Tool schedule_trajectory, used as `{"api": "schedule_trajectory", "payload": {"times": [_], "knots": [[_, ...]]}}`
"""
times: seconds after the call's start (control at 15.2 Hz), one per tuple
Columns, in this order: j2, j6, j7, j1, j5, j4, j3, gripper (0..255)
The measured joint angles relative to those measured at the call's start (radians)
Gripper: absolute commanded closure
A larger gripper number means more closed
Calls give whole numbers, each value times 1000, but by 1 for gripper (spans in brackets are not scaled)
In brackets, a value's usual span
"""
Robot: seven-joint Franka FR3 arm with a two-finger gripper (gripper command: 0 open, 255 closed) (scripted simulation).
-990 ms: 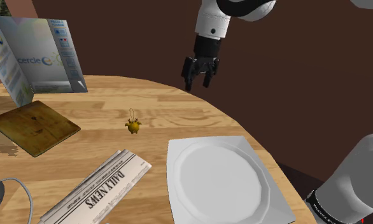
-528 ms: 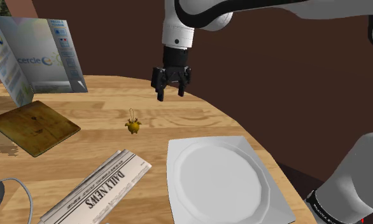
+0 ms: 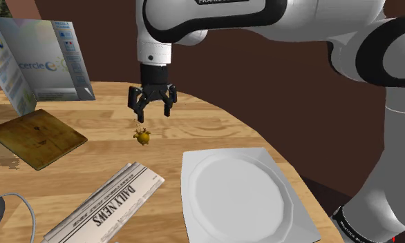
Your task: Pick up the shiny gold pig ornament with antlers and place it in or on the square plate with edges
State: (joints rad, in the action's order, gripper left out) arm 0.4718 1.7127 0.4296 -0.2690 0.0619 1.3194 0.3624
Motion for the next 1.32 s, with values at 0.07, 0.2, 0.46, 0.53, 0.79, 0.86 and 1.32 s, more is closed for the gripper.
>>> {"api": "schedule_trajectory", "payload": {"times": [0.07, 0.2, 0.46, 0.53, 0.79, 0.86, 1.32], "knots": [[49, -19, 11, -18, -8, -61, 1, 0], [136, -59, 31, -52, -22, -177, 1, 0], [165, -33, 37, -64, -27, -176, 0, 0], [162, -21, 38, -65, -26, -161, 0, 0], [158, 28, 36, -63, -24, -108, 1, 0], [157, 31, 36, -63, -24, -104, 1, 0], [156, 33, 35, -63, -24, -102, 1, 255]]}}
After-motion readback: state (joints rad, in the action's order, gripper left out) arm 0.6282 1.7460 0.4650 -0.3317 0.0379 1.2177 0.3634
